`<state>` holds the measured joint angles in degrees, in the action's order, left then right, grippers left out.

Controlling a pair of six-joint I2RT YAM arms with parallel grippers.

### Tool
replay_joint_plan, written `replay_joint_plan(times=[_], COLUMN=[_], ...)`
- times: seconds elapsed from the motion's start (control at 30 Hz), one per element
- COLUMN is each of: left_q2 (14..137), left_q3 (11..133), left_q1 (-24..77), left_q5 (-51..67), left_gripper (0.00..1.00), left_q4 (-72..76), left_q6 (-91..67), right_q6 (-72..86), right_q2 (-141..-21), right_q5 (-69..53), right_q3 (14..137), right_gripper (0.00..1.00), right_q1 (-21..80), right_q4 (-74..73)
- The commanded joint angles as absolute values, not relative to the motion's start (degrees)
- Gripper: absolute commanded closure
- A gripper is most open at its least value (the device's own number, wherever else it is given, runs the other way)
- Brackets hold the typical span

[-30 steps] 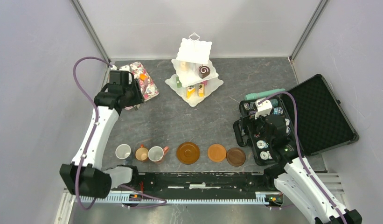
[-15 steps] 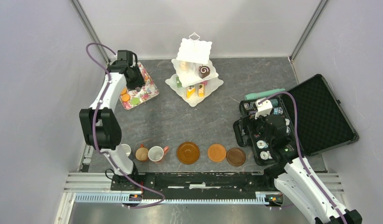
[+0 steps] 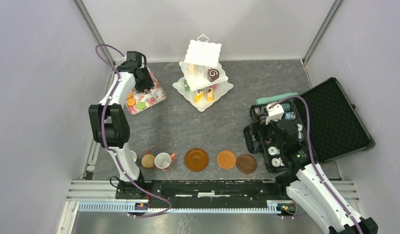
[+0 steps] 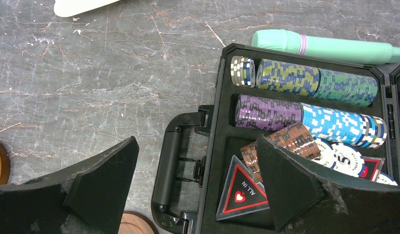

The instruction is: Serve the afternoon tea

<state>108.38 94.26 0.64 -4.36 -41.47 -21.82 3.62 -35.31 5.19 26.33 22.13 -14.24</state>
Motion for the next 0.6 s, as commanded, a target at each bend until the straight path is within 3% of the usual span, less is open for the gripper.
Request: replay_joint_plan(times=[0.0, 0.57], left_q2=[109.8, 113.4], left_q3=[96.8, 98.3], left_q1=[0.5, 0.5], left_q5=[-4.6, -5.8], left_gripper=[0.47, 0.48], left_q4=[-38.9, -38.1], left_q6=[-23.1, -22.2], right_q6=[3.9, 4.0], right_q2=[-35.3, -35.3], right_q5=[5.9, 6.2], right_q3=[26.5, 26.4], right_gripper=[0.02, 0.02], right_q1=[22.3, 22.4], right_q4=[-12.8, -12.9])
